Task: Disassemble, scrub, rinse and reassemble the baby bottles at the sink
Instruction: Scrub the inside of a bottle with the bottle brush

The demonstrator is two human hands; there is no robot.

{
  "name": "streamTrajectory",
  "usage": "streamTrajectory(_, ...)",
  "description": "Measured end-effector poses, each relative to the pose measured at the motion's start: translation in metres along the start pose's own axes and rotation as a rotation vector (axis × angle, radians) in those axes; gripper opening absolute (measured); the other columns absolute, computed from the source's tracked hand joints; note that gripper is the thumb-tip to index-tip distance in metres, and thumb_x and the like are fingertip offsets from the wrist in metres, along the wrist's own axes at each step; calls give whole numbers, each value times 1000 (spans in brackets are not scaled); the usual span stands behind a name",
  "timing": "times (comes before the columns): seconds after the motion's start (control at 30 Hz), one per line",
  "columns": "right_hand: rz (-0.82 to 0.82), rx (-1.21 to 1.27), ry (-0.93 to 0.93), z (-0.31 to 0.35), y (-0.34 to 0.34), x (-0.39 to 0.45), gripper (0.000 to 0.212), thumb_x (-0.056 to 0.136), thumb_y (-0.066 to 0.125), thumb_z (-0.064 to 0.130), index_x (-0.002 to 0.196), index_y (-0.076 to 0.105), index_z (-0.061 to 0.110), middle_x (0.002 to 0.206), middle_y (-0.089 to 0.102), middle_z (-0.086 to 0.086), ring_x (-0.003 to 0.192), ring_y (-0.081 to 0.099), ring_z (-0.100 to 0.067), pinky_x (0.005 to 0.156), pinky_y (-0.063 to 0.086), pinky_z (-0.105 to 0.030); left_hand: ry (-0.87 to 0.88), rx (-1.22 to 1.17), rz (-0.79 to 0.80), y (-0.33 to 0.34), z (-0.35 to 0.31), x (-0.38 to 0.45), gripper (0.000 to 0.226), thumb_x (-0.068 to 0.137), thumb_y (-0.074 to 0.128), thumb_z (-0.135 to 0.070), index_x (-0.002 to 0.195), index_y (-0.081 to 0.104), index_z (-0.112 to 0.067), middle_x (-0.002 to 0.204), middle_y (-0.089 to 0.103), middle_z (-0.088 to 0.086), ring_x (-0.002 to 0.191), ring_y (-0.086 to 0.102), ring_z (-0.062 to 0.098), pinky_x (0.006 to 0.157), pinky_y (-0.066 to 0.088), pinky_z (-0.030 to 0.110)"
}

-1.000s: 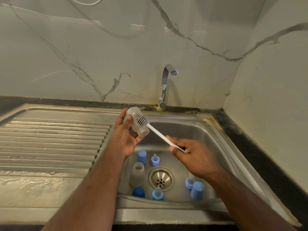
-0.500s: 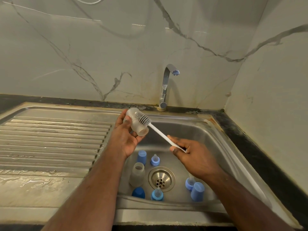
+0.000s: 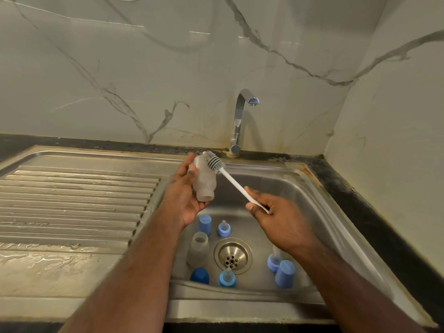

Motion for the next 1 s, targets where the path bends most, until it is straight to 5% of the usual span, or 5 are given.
streamTrajectory(0.23, -22, -5, 14, -3, -5, 2, 44, 101, 54, 38, 145, 48, 41, 127, 62, 22, 82, 55, 6, 66, 39, -4, 5, 58, 18, -1, 2, 2, 39, 103, 54, -27, 140, 57, -40, 131, 62, 2, 114, 62, 31, 84, 53, 47)
streamTrajectory(0.47, -2, 12, 23, -4, -2, 1, 42, 100, 56, 38, 142, 52, 42, 105, 65, 26, 72, 59, 5, 60, 42, -4, 0, 103, 30, -1, 5, 4, 33, 106, 50, -22, 137, 59, -28, 126, 67, 7, 105, 65, 28, 78, 56, 46)
streamTrajectory(0.6, -29, 22, 22, -3, -6, 0, 42, 101, 55, 39, 143, 50, 42, 109, 61, 28, 82, 58, 5, 63, 41, -3, 20, 153, 37, 0, 7, 4, 39, 99, 62, -22, 138, 58, -28, 130, 66, 8, 110, 68, 31, 67, 61, 45)
streamTrajectory(0.8, -24, 35, 21, -4, -8, -2, 42, 101, 55, 40, 143, 51, 43, 112, 67, 20, 82, 60, -1, 63, 42, -6, 0, 237, 101, 1, 10, 2, 50, 85, 75, -13, 133, 61, -15, 126, 70, 13, 114, 69, 32, 92, 58, 56)
streamTrajectory(1.0, -19, 2, 82, -13, -15, 0, 42, 101, 54, 39, 143, 50, 40, 121, 67, 15, 88, 59, -4, 74, 42, -13, 87, 275, 74, 0, 8, 4, 52, 84, 73, 5, 129, 63, -20, 121, 71, 8, 111, 69, 28, 79, 61, 43)
Point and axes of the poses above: each hand's wrist, its own x-axis towards the middle knuckle, its own y-axis out of the palm, z = x × y, the point moved 2 cm from there along x, towards the middle knuckle
